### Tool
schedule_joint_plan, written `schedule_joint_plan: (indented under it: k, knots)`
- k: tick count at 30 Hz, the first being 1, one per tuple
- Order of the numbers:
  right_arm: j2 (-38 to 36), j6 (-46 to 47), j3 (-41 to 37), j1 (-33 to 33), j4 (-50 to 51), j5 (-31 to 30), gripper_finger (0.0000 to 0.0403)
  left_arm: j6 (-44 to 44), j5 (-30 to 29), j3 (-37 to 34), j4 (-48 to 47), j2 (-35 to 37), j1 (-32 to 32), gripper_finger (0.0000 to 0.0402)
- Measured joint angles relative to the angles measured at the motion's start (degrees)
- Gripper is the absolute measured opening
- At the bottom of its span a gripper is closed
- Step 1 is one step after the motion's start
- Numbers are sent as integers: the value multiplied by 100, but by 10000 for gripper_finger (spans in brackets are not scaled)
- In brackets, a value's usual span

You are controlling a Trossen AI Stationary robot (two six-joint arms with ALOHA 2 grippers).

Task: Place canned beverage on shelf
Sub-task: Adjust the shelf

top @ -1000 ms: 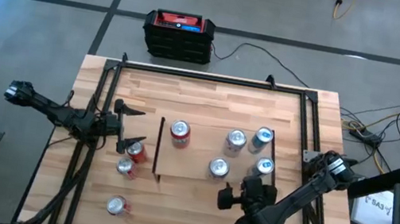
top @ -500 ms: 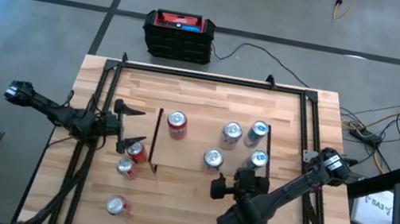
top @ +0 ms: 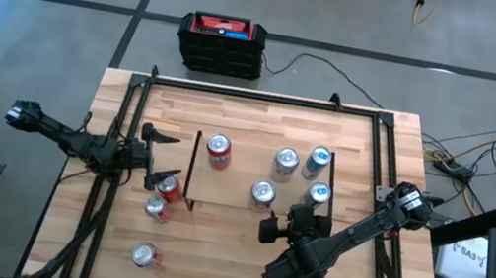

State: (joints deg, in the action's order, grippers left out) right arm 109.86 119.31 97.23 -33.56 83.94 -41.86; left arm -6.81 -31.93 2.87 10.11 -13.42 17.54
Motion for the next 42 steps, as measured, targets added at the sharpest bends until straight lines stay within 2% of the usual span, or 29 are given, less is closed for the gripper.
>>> schedule_joint_plan:
  k: [16, 23, 33, 42]
  knots:
    - [9, -89, -3, 70, -5, -239, 384, 0, -1, 0, 7, 0, -2, 400]
    - [24, -246, 299, 72, 43, -154, 384, 0, -2, 0, 23, 1, -1, 400]
    - [24, -390, 653, 63, 476, 351, 384, 1, -2, 0, 19, 1, -2, 400]
    - [13, -824, 1064, -45, 562, 1689, 384, 0, -2, 0, 8, 1, -1, 400]
